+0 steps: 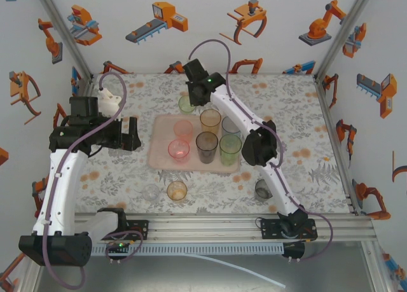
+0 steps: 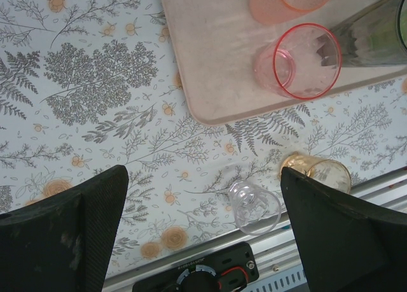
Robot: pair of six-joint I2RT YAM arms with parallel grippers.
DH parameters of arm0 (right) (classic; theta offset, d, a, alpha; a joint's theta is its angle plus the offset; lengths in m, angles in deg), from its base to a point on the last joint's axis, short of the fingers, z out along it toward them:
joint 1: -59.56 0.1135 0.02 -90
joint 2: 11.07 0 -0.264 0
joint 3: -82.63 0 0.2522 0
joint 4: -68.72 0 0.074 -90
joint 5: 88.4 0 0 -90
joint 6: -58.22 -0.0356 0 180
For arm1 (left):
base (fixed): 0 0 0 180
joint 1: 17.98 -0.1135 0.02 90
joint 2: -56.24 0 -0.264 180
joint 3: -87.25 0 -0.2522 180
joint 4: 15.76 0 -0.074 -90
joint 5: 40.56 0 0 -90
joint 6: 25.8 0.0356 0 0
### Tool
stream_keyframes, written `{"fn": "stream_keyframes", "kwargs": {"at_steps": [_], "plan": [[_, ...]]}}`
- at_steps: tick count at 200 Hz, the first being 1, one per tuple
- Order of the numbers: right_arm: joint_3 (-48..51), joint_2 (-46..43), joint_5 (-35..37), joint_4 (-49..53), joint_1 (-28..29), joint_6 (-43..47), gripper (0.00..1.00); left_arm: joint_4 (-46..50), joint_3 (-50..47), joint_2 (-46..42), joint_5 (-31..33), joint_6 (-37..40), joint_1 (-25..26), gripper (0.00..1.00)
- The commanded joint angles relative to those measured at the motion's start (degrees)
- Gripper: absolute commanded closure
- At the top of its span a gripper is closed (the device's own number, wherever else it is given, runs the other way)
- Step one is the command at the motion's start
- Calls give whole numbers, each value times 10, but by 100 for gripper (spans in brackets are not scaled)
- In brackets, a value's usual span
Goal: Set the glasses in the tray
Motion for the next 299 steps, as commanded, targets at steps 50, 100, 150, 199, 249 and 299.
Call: {"fn": "stream_keyframes", "kwargs": {"at_steps": [50,100,150,199,249,299], "plan": [[-32,27,-23,23,-8,-3,100,8,-6,-4,-5,-3,-3,3],[-49,43,-39,41,-10,-3,100,8,-8,-3,-5,-3,-3,3],[-53,50,-50,53,-11,-1,100,6,-9,-4,-4,-3,-3,3],[-54,51,-53,58,-13,0,100,7,-10,-4,-4,-3,-4,3],[-56,54,-59,60,-13,1,100,5,-10,-4,-4,-3,-4,3],[-61,59,-65,64,-13,-2,100,5,-11,-5,-4,-2,-4,3]]}}
